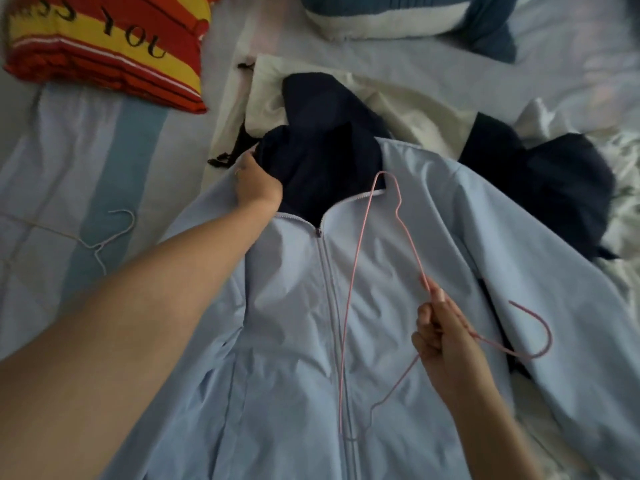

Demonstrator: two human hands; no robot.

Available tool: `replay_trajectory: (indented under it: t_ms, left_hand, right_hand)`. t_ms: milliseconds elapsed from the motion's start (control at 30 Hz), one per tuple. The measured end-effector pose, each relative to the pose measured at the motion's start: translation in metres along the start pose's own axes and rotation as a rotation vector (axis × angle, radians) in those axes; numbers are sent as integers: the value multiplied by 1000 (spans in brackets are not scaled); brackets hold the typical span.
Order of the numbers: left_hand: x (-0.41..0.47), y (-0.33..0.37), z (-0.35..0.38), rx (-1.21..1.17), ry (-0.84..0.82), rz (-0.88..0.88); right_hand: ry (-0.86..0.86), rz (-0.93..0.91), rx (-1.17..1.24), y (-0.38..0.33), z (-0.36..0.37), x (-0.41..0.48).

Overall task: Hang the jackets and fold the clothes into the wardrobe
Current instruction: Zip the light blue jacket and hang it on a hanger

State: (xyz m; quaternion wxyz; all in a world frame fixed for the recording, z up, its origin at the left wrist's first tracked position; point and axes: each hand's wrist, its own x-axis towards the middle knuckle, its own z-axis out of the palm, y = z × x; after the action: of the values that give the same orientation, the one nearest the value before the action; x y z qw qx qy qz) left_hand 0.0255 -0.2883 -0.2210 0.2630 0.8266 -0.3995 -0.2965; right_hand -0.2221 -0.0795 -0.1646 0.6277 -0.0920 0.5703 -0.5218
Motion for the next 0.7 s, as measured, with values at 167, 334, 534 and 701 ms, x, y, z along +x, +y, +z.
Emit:
replay_trajectory:
  t_ms: [167,334,534,701]
  left_hand:
    - [-43,-26,-28,-152,-9,161]
    - [-93,-21,-74,-316,-22,197]
    - [-183,2,-134,-337,22,336]
    - [-277,6,-199,-258,-4,423]
  right_hand:
    - [-23,27,37,-10,3,-7]
    - [-144,12,132,-41,19,-22]
    - [-296,-74,202,-81,41,-68]
    - [-488,-40,259,-110,38,-145]
